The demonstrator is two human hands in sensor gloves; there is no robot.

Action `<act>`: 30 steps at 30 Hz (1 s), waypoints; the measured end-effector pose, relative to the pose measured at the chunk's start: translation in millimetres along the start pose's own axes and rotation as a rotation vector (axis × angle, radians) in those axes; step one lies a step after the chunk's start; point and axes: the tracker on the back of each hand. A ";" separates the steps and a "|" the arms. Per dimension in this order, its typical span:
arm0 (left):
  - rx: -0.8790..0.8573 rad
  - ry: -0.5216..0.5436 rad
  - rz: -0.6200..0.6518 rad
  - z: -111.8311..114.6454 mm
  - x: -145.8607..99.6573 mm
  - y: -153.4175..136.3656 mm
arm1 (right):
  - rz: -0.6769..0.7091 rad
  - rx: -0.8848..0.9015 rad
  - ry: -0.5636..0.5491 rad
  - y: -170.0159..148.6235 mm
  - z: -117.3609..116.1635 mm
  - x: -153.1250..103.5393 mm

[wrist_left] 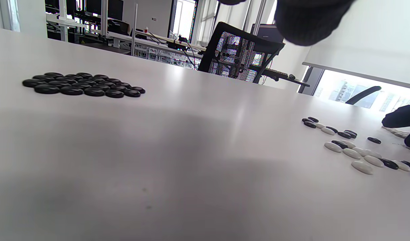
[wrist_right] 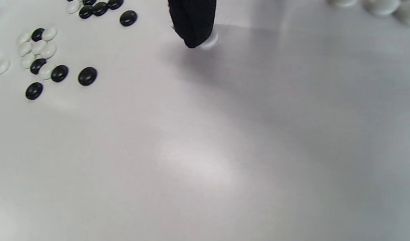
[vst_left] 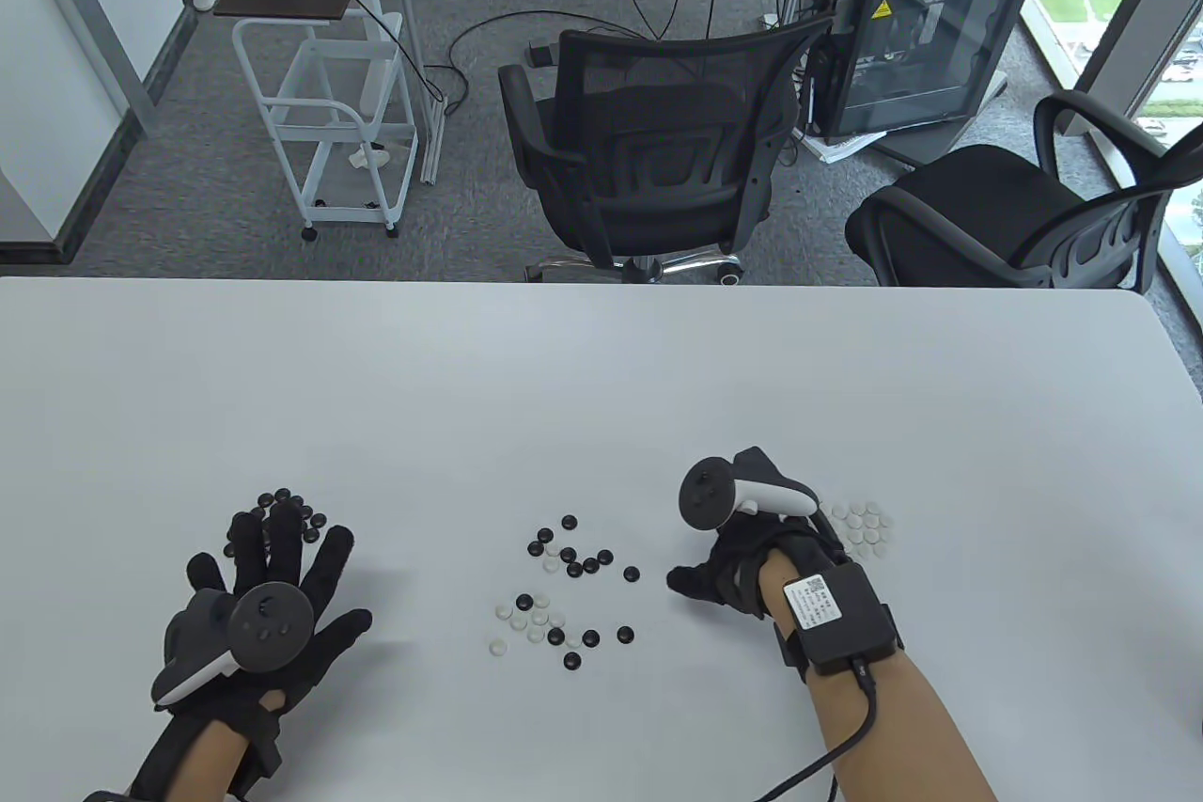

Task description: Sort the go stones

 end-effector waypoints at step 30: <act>0.010 -0.020 -0.007 0.4 2.6 3.3 | 0.162 -0.011 -0.125 28.2 8.1 -24.7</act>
Point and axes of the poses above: the tracker on the back of each hand, its own y axis roughly to the thumb side, its own x axis roughly from the wrist to the fingertips, z = x × y, and after that the axes turned 1 degree about -y, right-handed
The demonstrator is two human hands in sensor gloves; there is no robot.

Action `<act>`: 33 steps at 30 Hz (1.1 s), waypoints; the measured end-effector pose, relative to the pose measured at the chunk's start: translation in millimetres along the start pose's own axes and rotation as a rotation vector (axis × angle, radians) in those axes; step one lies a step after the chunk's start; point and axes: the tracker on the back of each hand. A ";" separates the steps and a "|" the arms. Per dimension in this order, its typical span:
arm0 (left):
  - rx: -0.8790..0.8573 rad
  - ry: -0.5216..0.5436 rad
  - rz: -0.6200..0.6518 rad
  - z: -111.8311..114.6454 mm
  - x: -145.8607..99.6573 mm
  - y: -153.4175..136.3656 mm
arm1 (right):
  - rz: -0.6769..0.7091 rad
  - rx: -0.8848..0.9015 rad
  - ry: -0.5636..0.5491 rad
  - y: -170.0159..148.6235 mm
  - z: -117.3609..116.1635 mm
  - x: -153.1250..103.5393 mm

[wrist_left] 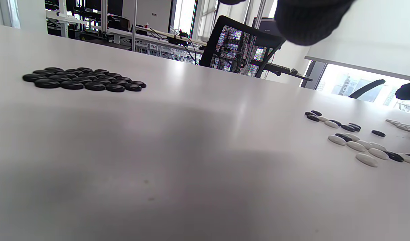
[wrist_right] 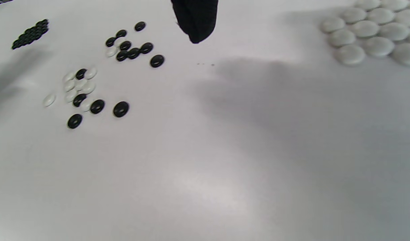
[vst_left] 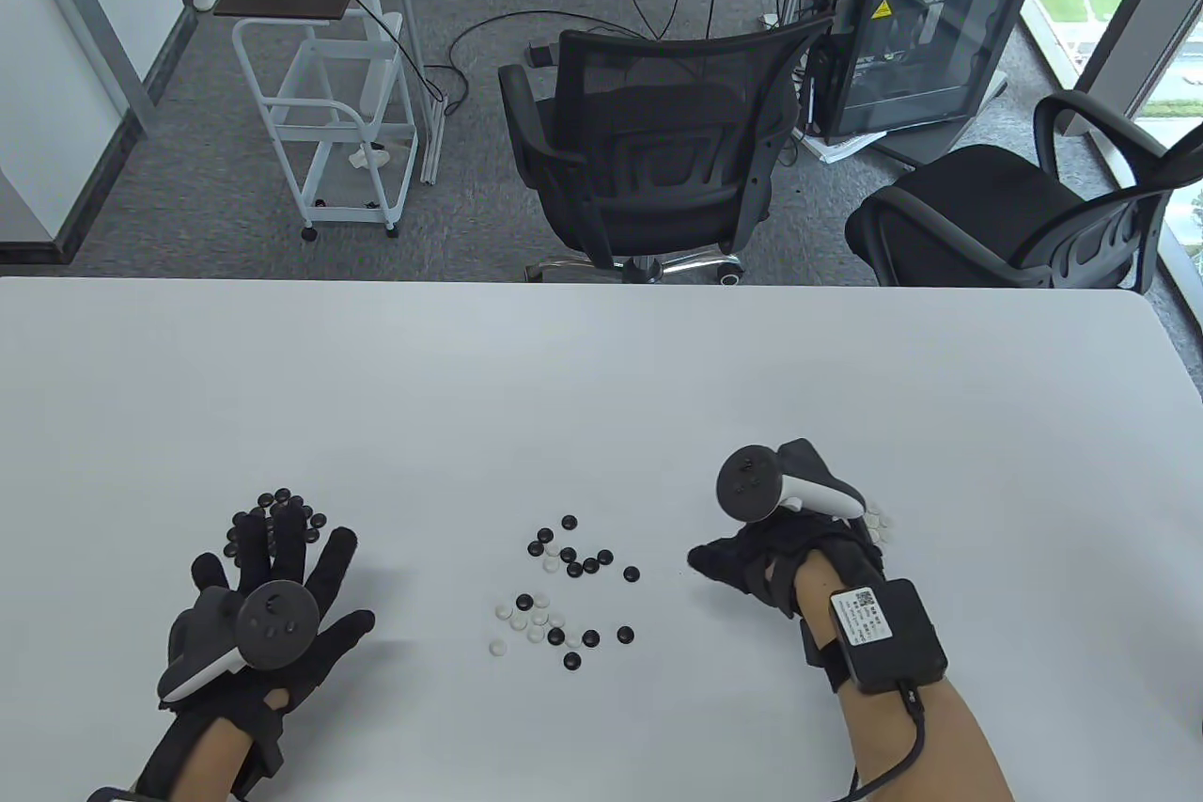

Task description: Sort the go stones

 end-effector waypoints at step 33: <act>-0.017 0.020 0.002 -2.3 -3.8 -2.7 | -0.029 -0.045 0.179 12.3 -22.9 35.7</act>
Point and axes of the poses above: the tracker on the back of each hand, its own y axis roughly to the thumb side, its own x axis roughly from the wrist to the fingertips, z = x × y, and after that the axes turned 1 degree about -y, right-handed
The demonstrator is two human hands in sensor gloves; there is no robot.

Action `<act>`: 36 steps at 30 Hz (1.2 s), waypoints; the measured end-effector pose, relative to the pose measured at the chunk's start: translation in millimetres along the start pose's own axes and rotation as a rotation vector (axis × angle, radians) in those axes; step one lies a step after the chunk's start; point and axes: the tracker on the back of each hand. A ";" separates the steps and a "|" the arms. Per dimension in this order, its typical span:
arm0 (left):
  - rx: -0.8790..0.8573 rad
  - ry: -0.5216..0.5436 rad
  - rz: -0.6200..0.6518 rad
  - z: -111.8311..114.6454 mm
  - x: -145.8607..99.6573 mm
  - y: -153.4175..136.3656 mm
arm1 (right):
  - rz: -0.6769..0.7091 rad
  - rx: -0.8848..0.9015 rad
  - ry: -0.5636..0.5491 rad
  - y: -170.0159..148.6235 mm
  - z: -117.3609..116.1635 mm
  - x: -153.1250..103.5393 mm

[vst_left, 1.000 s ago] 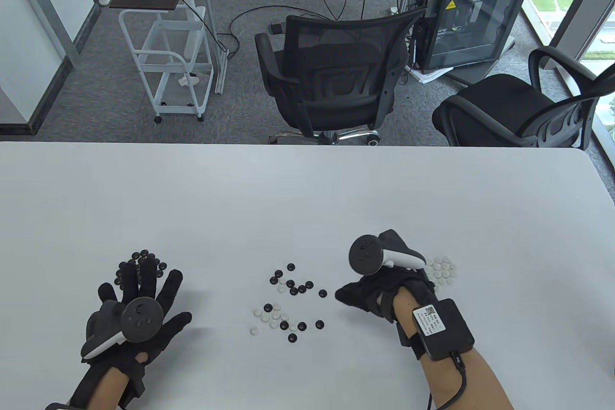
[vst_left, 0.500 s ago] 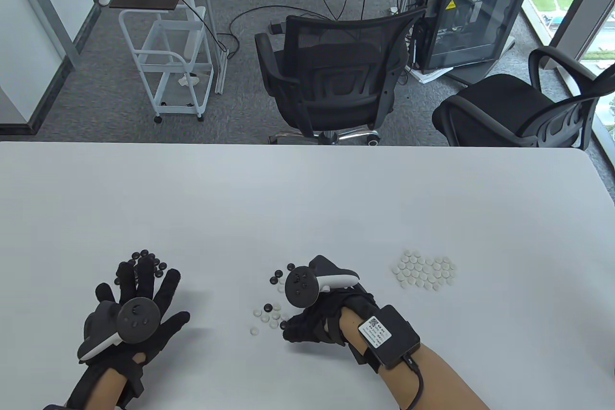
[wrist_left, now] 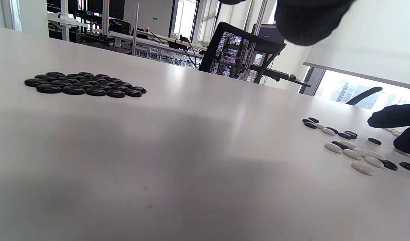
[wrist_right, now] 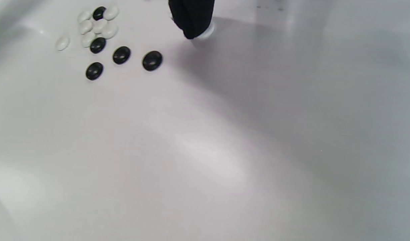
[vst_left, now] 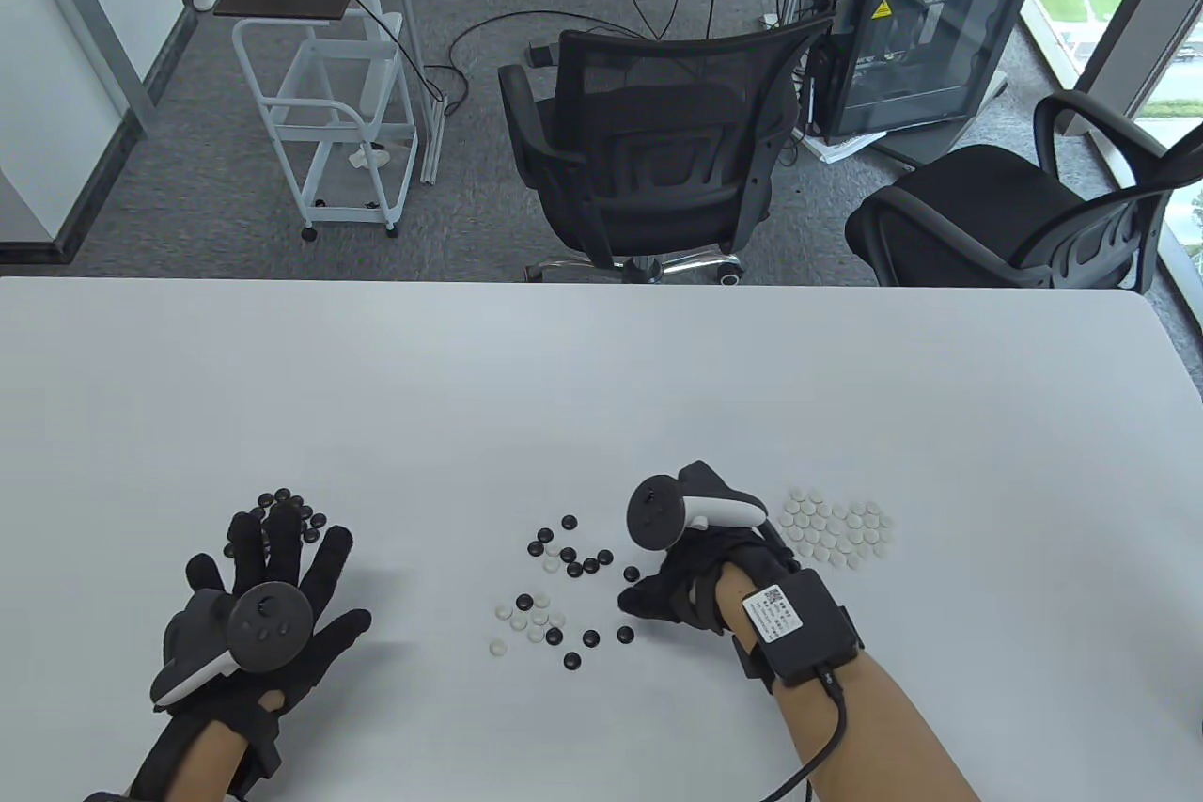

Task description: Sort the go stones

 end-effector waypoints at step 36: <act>0.006 -0.014 -0.004 1.9 2.5 0.4 | -0.090 0.123 -0.189 -49.9 18.0 -44.9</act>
Point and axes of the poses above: the tracker on the back of each hand, its own y axis roughly to the thumb side, its own x axis roughly from the wrist to the fingertips, z = x × y, and after that the axes turned 1 degree about -y, right-handed
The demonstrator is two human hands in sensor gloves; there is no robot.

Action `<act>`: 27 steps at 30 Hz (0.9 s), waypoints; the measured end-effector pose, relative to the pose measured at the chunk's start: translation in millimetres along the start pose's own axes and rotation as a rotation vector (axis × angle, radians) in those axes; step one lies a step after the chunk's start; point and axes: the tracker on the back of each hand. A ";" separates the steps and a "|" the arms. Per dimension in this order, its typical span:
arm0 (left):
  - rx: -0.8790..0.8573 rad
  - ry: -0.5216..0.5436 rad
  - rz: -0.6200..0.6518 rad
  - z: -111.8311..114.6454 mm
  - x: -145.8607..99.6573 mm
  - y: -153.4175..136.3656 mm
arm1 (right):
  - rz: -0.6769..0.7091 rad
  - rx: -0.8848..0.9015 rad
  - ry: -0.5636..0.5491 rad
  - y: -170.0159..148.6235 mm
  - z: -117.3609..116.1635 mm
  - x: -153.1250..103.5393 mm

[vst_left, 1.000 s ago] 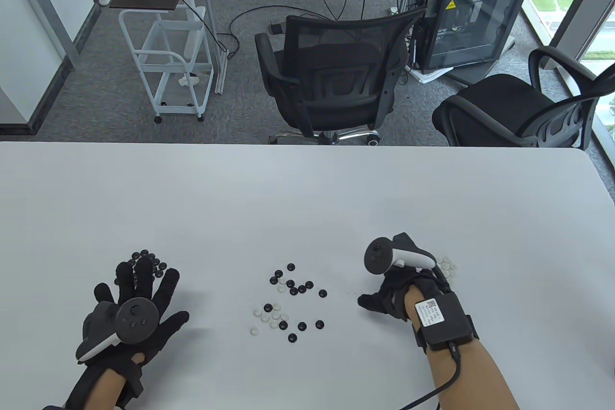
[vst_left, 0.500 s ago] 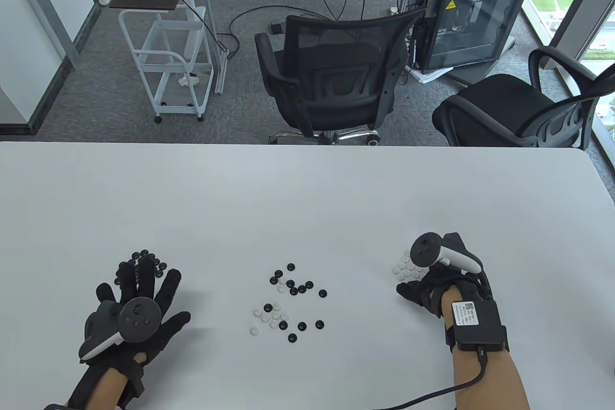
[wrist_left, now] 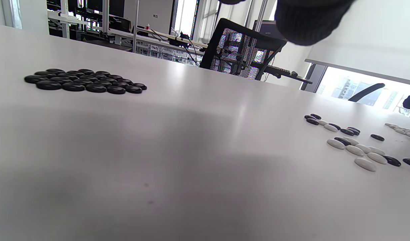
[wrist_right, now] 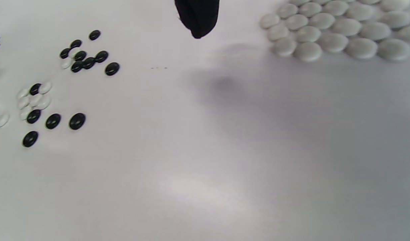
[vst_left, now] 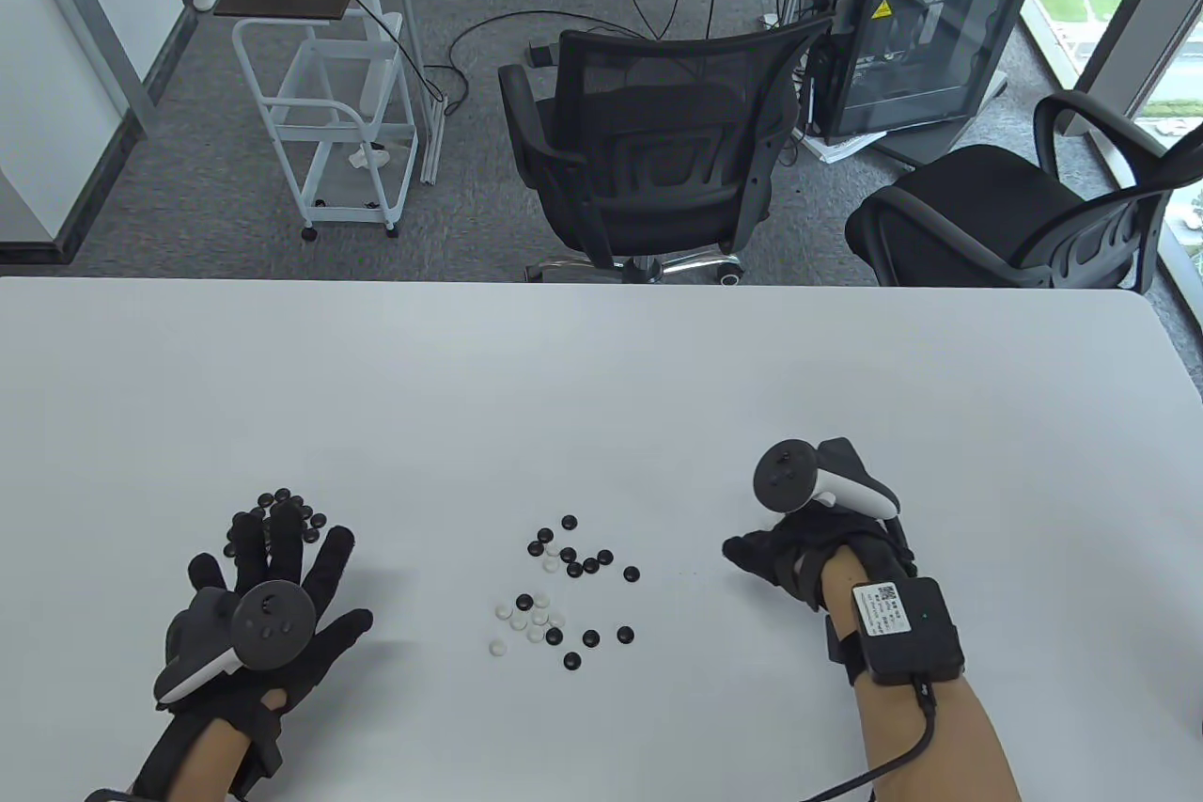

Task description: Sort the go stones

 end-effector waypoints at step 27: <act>-0.012 0.020 0.012 -3.3 -3.8 -1.2 | 0.286 -0.186 0.202 122.2 -50.5 62.9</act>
Point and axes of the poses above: the tracker on the back of each hand, its own y axis roughly to the thumb side, its own x axis roughly from the wrist to the fingertips, z = x × y, and after that the axes turned 1 degree about -y, right-handed
